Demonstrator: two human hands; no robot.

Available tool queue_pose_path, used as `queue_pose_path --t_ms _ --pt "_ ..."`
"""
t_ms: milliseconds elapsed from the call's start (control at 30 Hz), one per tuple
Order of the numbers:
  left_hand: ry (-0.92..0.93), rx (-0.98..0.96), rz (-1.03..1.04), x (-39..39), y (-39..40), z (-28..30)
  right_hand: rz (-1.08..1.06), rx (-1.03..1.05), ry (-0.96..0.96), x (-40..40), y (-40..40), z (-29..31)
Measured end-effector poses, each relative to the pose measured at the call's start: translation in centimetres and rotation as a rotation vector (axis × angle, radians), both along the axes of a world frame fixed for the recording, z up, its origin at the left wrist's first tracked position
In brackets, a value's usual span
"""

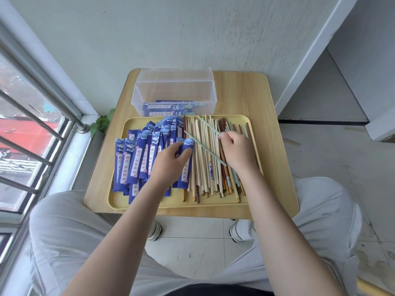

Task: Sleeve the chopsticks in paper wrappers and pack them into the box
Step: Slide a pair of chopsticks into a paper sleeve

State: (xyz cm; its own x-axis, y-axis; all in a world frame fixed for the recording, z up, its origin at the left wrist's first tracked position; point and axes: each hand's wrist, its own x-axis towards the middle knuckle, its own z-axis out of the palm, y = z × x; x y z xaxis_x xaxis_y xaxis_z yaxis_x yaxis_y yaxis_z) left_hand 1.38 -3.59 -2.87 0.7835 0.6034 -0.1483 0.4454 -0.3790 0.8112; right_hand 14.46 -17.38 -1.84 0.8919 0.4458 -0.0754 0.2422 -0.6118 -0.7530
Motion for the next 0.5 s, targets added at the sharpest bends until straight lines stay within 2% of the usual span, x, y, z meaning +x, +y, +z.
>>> queue_pose_path --t_ms 100,333,500 --pt "-0.032 0.026 -0.027 -0.2 0.1 0.3 0.013 0.060 0.050 0.5 -0.6 0.9" --pt "-0.071 0.157 -0.031 -0.8 0.4 0.2 -0.296 0.646 0.196 0.6 -1.3 3.7" --pt "-0.119 0.090 -0.085 -1.0 0.5 0.0 -0.351 0.753 0.268 1.2 -1.5 4.1"
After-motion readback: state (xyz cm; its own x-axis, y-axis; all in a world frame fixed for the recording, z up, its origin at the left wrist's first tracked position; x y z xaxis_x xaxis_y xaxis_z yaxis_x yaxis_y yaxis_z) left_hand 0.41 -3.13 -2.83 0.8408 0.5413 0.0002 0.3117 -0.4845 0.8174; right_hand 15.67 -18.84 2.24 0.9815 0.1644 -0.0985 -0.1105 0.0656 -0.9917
